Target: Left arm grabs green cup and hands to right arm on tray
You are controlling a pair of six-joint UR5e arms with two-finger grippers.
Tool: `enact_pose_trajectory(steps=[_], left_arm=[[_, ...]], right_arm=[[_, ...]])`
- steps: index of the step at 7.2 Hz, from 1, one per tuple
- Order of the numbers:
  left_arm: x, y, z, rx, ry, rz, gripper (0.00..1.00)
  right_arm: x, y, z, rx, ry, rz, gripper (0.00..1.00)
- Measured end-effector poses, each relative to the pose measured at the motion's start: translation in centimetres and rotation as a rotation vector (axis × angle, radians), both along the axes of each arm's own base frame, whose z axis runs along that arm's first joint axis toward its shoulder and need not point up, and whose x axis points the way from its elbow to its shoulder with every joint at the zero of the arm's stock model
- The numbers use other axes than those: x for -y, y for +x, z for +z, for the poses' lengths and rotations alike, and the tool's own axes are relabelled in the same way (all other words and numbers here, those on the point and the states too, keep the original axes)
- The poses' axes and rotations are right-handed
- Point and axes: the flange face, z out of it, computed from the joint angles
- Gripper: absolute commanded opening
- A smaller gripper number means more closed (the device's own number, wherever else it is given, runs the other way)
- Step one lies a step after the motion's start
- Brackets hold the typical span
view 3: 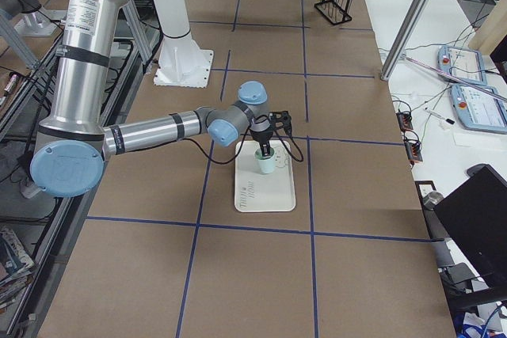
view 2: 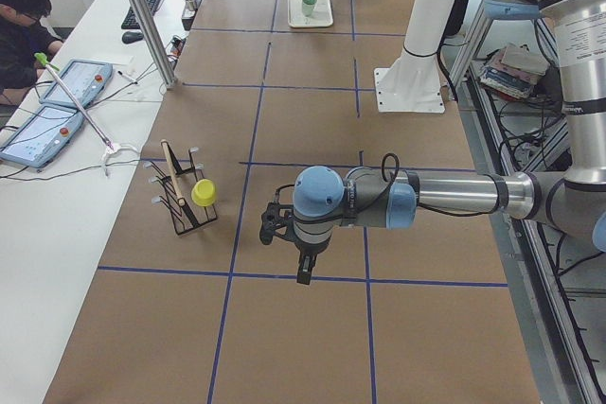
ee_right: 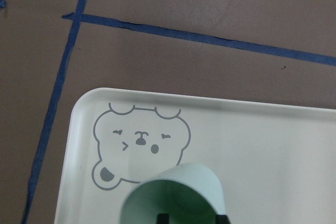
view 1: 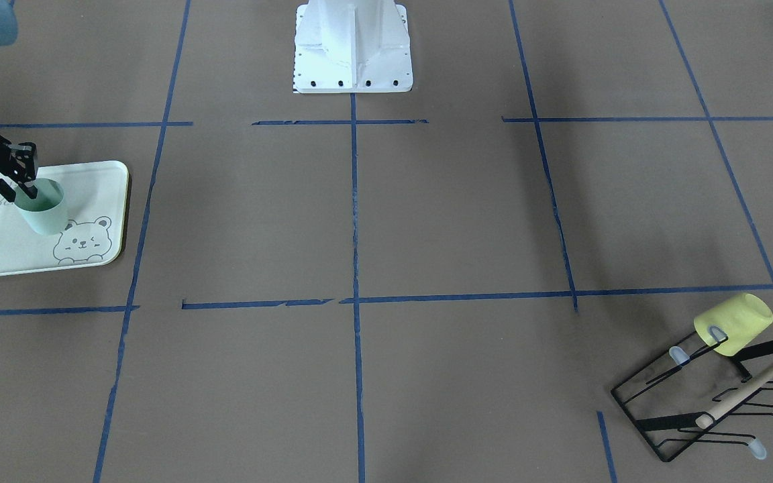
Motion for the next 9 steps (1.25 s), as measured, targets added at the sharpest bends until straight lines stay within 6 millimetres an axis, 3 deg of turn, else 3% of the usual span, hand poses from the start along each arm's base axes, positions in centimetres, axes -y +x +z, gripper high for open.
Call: enact_pose_trajectory(steps=[4, 6, 7, 9], left_arm=[[0.2, 0.0, -0.1, 0.000, 0.002, -0.002, 1.00], [0.1, 0.0, 0.0, 0.001, 0.005, 0.000, 1.00], [0.0, 0.0, 0.2, 0.001, 0.003, 0.001, 1.00], [-0.1, 0.0, 0.7, 0.002, -0.007, 0.002, 1.00]], right_arm=[[0.1, -0.1, -0.6, 0.010, 0.006, -0.006, 1.00], [0.5, 1.4, -0.9, 0.026, 0.002, -0.012, 1.00], [1.1, 3.6, -0.6, 0.025, 0.004, -0.029, 1.00], [2.4, 10.6, 0.7, -0.010, 0.025, -0.087, 1.00]])
